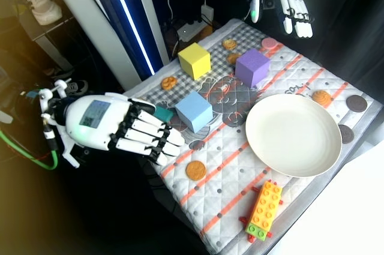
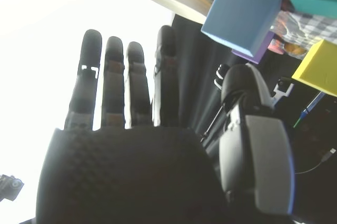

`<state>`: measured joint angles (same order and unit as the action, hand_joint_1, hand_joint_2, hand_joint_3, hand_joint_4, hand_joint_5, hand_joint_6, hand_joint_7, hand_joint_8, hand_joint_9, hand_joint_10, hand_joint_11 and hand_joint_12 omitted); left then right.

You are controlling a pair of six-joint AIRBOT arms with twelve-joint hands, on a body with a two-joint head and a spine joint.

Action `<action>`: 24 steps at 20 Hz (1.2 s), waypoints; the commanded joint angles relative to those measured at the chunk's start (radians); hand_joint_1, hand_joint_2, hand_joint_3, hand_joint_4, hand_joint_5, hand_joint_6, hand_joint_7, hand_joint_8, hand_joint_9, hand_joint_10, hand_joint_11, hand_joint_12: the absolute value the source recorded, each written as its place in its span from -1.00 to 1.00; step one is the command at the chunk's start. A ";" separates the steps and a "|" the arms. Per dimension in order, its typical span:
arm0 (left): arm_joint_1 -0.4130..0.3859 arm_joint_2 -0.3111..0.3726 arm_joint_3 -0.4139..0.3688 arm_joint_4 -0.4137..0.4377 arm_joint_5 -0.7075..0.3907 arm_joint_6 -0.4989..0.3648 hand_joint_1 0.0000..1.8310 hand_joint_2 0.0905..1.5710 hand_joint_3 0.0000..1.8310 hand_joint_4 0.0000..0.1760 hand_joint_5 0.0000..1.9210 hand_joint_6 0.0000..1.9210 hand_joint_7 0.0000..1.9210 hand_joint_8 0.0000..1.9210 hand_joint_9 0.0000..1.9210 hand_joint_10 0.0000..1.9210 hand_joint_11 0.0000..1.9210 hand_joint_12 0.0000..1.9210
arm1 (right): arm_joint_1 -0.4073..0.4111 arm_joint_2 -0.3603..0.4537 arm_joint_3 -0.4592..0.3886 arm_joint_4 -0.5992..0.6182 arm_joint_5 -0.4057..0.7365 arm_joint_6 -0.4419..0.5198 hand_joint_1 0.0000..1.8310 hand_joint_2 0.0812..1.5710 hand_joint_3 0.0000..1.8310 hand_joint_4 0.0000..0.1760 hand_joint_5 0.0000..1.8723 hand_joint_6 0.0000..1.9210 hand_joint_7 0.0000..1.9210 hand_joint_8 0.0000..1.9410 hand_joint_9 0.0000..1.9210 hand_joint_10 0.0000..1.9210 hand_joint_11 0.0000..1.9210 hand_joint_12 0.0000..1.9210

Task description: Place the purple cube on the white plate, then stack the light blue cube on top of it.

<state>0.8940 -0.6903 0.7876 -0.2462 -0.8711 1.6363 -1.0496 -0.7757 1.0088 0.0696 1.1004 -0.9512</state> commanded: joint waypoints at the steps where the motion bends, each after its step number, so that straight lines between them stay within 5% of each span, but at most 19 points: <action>1: -0.018 -0.006 0.010 0.003 -0.102 -0.003 -0.35 0.55 -1.00 0.32 -0.57 -0.99 -0.57 -0.99 -0.50 -0.97 -0.68 0.17 | 0.013 0.001 0.000 0.019 0.115 0.002 -0.46 0.68 -0.99 -0.62 -0.50 -1.00 -0.57 -1.00 -0.57 -0.99 -0.74 -0.33; 3: -0.049 -0.033 0.034 0.004 -0.074 -0.003 -0.24 0.48 -1.00 0.28 -0.62 -1.00 -0.60 -1.00 -0.50 -0.99 -0.74 0.08 | 0.012 -0.001 0.000 0.019 0.113 0.004 -0.48 0.69 -1.00 -0.53 -0.51 -1.00 -0.57 -1.00 -0.54 -0.99 -0.71 -0.33; 5: -0.094 -0.071 0.066 0.015 -0.038 -0.003 -0.12 0.33 -1.00 0.37 -0.63 -1.00 -0.64 -1.00 -0.56 -1.00 -0.94 0.01 | 0.012 -0.001 0.000 0.019 0.113 0.004 -0.49 0.70 -0.99 -0.66 -0.49 -0.99 -0.56 -0.99 -0.54 -0.99 -0.72 -0.34; 8: -0.150 -0.109 0.079 0.018 0.027 0.096 -0.15 0.17 -1.00 0.96 -0.81 -1.00 -0.76 -1.00 -0.70 -1.00 -1.00 -0.17 | 0.012 0.000 0.002 0.011 0.116 0.030 -0.39 0.69 -1.00 -0.62 -0.48 -1.00 -0.54 -1.00 -0.54 -1.00 -0.74 -0.34; 11: -0.190 -0.141 0.084 0.018 0.098 0.200 -0.13 0.04 -1.00 1.00 -0.90 -1.00 -0.76 -1.00 -0.71 -1.00 -1.00 -0.06 | 0.013 0.000 0.003 0.001 0.126 0.048 -0.39 0.69 -1.00 -0.55 -0.47 -1.00 -0.54 -1.00 -0.53 -1.00 -0.75 -0.34; 13: -0.215 -0.170 0.114 0.012 0.155 0.204 -0.11 0.01 -1.00 1.00 -0.90 -1.00 -0.73 -0.99 -0.68 -0.98 -1.00 -0.14 | 0.012 0.000 0.004 0.000 0.128 0.051 -0.32 0.69 -1.00 -0.88 -0.45 -0.99 -0.51 -0.99 -0.50 -0.99 -0.73 -0.32; 16: -0.244 -0.215 0.162 0.002 0.213 0.204 -0.07 -0.03 -1.00 1.00 -0.86 -0.99 -0.65 -0.99 -0.60 -0.98 -1.00 -0.05 | 0.012 -0.002 0.004 -0.002 0.137 0.063 -0.30 0.70 -1.00 -0.97 -0.43 -1.00 -0.51 -1.00 -0.50 -1.00 -0.76 -0.24; 20: -0.255 -0.248 0.190 -0.016 0.233 0.220 0.03 -0.04 -1.00 1.00 -0.74 -1.00 -0.51 -0.99 -0.50 -0.98 -1.00 -0.03 | 0.011 -0.007 0.007 -0.006 0.140 0.070 -0.32 0.70 -1.00 -0.73 -0.44 -1.00 -0.50 -1.00 -0.51 -1.00 -0.78 -0.24; 22: -0.255 -0.253 0.192 -0.027 0.234 0.232 0.09 0.04 -1.00 0.12 -0.54 -0.99 -0.30 -0.97 -0.31 -0.94 -1.00 0.04 | 0.011 -0.007 0.008 -0.006 0.140 0.073 -0.34 0.71 -1.00 -0.68 -0.45 -1.00 -0.52 -1.00 -0.54 -1.00 -0.81 -0.24; 23: -0.256 -0.255 0.191 -0.032 0.226 0.232 0.17 0.07 -1.00 -0.65 -0.37 -0.99 -0.18 -0.94 -0.21 -0.91 -0.91 -0.08 | 0.011 -0.007 0.008 -0.007 0.141 0.074 -0.29 0.71 -1.00 -0.76 -0.44 -1.00 -0.51 -1.00 -0.52 -0.99 -0.79 -0.22; 24: -0.255 -0.258 0.189 -0.032 0.217 0.232 0.22 0.10 -1.00 -1.00 -0.23 -0.99 -0.08 -0.90 -0.16 -0.88 -0.82 -0.18 | 0.010 -0.008 0.008 -0.007 0.142 0.074 -0.31 0.72 -1.00 -0.79 -0.44 -1.00 -0.50 -1.00 -0.51 -0.99 -0.79 -0.20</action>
<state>0.6521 -0.9455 0.9764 -0.2867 -0.5449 1.8664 -1.0496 -0.7868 1.0103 0.0425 1.1191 -0.8818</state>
